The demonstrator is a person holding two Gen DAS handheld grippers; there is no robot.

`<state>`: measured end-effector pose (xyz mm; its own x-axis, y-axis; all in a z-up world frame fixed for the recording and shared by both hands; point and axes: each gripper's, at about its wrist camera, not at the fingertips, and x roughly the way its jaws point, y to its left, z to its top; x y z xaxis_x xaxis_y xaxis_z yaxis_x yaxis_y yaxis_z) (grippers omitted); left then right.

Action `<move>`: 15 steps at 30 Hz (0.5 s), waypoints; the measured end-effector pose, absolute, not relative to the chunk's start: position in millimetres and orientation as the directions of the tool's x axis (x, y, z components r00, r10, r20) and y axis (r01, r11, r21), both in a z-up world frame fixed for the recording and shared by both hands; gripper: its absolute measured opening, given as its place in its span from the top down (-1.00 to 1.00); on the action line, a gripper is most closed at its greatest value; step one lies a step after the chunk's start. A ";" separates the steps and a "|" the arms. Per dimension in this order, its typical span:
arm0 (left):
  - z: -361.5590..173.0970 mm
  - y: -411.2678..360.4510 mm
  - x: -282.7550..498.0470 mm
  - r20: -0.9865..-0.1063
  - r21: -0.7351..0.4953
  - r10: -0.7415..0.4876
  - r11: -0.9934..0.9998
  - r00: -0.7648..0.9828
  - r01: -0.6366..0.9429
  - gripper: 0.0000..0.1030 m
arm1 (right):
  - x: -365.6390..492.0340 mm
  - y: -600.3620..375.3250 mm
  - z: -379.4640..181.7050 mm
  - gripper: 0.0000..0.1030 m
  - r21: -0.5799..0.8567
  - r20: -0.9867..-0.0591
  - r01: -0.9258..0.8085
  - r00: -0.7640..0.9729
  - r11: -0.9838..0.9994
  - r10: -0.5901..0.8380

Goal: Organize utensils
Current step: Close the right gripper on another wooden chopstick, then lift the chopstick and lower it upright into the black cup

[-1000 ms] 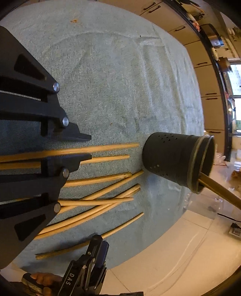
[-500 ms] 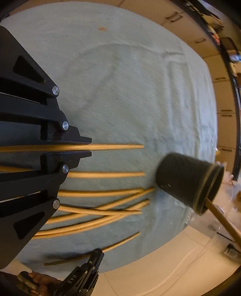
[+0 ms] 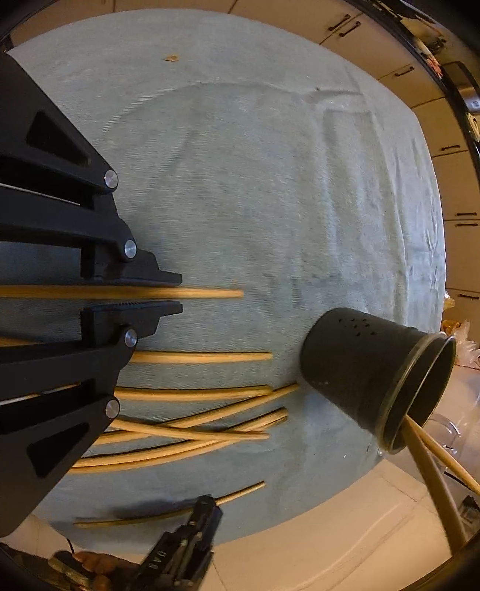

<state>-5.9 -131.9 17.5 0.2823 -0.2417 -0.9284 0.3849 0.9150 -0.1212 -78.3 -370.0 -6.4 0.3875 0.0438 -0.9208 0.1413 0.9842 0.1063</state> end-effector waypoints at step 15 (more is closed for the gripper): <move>34.3 -123.8 -15.6 -0.869 -0.146 -0.295 0.920 0.398 0.363 0.90 | -51.8 -363.2 4.2 0.88 0.084 -0.907 0.130 0.421 0.988 0.022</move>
<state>-15.6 -123.8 34.3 0.3983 -0.2948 -0.8686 0.3625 0.9204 -0.1462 -51.8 -363.2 4.2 0.4208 0.0220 -0.9069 0.1302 0.9879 0.0844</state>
